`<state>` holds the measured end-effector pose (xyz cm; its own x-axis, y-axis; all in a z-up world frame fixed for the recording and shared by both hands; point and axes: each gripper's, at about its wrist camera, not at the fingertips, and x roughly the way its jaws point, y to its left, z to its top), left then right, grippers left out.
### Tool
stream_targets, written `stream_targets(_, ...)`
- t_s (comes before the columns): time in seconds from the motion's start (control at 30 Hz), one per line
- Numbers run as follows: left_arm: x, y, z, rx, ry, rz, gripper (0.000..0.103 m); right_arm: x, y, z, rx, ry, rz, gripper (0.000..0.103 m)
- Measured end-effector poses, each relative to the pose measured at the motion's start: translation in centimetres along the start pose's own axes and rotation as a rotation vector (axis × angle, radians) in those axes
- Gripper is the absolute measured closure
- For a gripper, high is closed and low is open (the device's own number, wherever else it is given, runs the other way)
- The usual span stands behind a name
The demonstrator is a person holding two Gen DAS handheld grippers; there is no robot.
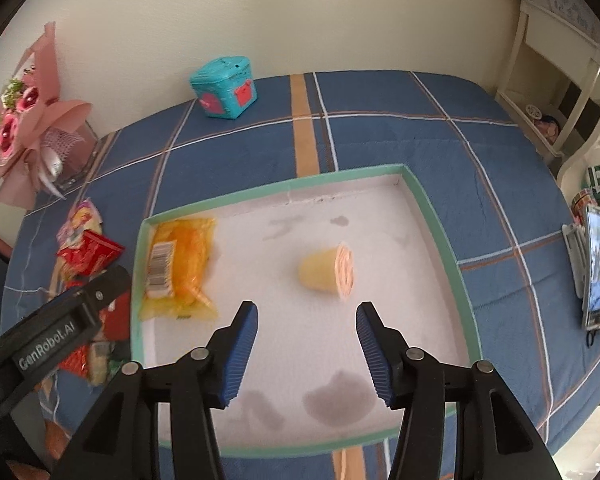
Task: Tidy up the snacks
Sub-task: 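Open left gripper dropping cake packet in tray while right gripper releases pudding cup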
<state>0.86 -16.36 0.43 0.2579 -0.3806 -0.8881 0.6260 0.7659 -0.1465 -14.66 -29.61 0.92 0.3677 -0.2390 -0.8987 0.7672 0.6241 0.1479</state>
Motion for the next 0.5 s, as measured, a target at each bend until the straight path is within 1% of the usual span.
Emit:
stream_targets(0.03, -0.5, 0.4, -0.1, 0.001, -0.013, 0.013, 0.033, -0.3, 0.1, -0.4, 0.003, 0.003, 0.013, 0.048)
stream_targets(0.1, -1.4, 1.0, -0.4, 0.0, -0.038, 0.036, 0.027, -0.6, 0.3, -0.7, 0.004, 0.005, 0.032, 0.048)
stream_targets(0.13, -1.8, 1.4, -0.6, -0.002, -0.049, 0.044, 0.021, -0.7, 0.4, -0.9, 0.001, 0.003, 0.039, 0.048)
stream_targets(0.23, -2.8, 2.5, -1.3, -0.007, -0.074, 0.056, 0.021, -1.1, 1.0, -1.3, -0.013, -0.001, 0.031, 0.048)
stream_targets(0.3, -3.3, 3.0, -1.8, -0.003, -0.085, 0.066, 0.019, -1.3, 1.2, -1.6, -0.019, -0.006, 0.031, 0.048)
stream_targets(0.33, -3.6, 3.3, -2.1, -0.002, -0.091, 0.071, 0.016, -1.6, 1.5, -1.9, -0.025, -0.009, 0.032, 0.047)
stream_targets(0.43, -4.0, 4.0, -2.6, -0.003, -0.104, 0.077, 0.015, -2.0, 2.1, -2.7, -0.043, -0.015, 0.035, 0.047)
stream_targets(0.5, -4.3, 4.4, -3.0, -0.006, -0.115, 0.084, 0.009, -2.0, 2.6, -2.9, -0.055, -0.015, 0.037, 0.042)
